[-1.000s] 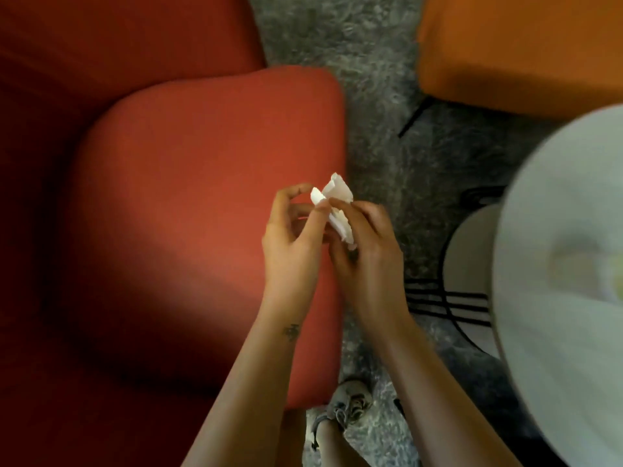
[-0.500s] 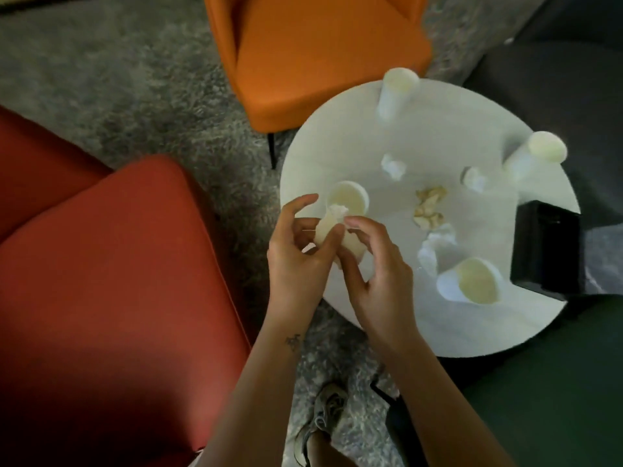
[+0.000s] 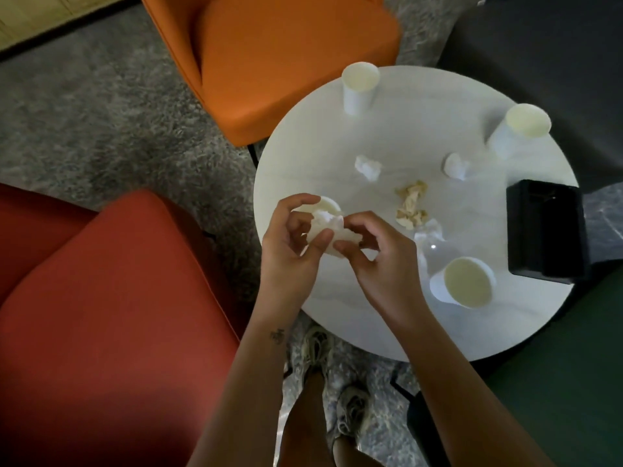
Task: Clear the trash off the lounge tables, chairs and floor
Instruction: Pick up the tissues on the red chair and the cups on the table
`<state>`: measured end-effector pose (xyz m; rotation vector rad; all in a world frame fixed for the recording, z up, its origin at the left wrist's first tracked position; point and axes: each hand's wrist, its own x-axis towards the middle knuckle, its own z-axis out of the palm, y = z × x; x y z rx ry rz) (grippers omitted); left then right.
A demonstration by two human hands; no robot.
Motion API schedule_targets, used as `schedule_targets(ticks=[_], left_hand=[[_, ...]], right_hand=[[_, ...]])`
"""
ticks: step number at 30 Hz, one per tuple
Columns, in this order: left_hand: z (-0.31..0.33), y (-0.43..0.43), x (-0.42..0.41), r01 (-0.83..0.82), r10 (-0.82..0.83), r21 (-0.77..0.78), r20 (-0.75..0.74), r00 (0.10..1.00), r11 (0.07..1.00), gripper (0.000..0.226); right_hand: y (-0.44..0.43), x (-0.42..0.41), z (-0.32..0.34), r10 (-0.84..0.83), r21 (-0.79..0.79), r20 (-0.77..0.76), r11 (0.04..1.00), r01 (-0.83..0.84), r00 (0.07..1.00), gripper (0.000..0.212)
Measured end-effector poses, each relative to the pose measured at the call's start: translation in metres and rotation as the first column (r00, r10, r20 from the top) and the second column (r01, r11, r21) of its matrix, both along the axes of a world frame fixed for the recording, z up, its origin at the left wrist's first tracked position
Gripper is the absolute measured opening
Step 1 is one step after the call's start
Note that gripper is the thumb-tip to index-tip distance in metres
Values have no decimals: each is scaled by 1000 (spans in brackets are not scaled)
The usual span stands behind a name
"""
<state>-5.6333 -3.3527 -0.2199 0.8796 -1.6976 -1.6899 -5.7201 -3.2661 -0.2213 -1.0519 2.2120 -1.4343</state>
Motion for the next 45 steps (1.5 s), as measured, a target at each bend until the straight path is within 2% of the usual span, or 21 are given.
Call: schedule_targets(ticks=[2, 6, 9, 12, 16, 20, 24, 26, 30, 34, 37, 39, 41, 45], left_hand=[[-7, -12, -4, -12, 13, -23, 35, 999, 1000, 35], [-27, -40, -9, 13, 36, -216, 220, 975, 976, 34], [-45, -53, -5, 24, 87, -302, 349, 933, 953, 38], [-60, -62, -1, 73, 44, -271, 402, 914, 960, 48], [-70, -64, -2, 202, -109, -183, 423, 899, 962, 61], [-76, -65, -6, 292, -217, -142, 396, 893, 946, 69], [-82, -64, -10, 392, -289, -192, 413, 864, 900, 78], [-84, -63, -14, 394, -285, -188, 431, 856, 900, 82], [-85, -64, -25, 403, -277, -183, 476, 835, 897, 81], [-84, -67, -35, 409, -296, -153, 475, 829, 900, 80], [-86, -71, -43, 376, -260, -164, 478, 839, 912, 79], [-89, -76, -50, 340, -203, -223, 473, 857, 914, 79], [-90, -84, -59, 295, -139, -275, 470, 872, 915, 81], [-92, -99, -80, 258, -88, -330, 452, 888, 908, 82]], right_hand=[[-13, -6, -6, -24, 22, -15, 999, 25, 1000, 14], [-41, -15, -23, -111, 31, -112, 993, 115, 987, 13], [-57, -12, -39, -119, 159, -307, 972, 174, 944, 16], [-63, -9, -53, -66, 287, -402, 938, 194, 913, 14], [-63, -9, -63, -35, 380, -393, 904, 197, 919, 19], [-63, -13, -61, -73, 348, -346, 916, 201, 935, 32], [-60, -16, -63, -68, 345, -381, 915, 210, 922, 6], [-61, -16, -65, -53, 416, -380, 882, 222, 923, 2], [-71, -19, -63, -57, 530, -362, 808, 256, 930, 7], [-79, -28, -61, -73, 582, -429, 740, 338, 900, 5], [-83, -35, -59, -116, 521, -435, 777, 355, 893, 11], [-84, -44, -55, -241, 375, -389, 840, 392, 889, 14], [-83, -61, -57, -341, 304, -328, 845, 440, 881, 10], [-90, -103, -83, -278, 481, -238, 799, 361, 931, 31]])
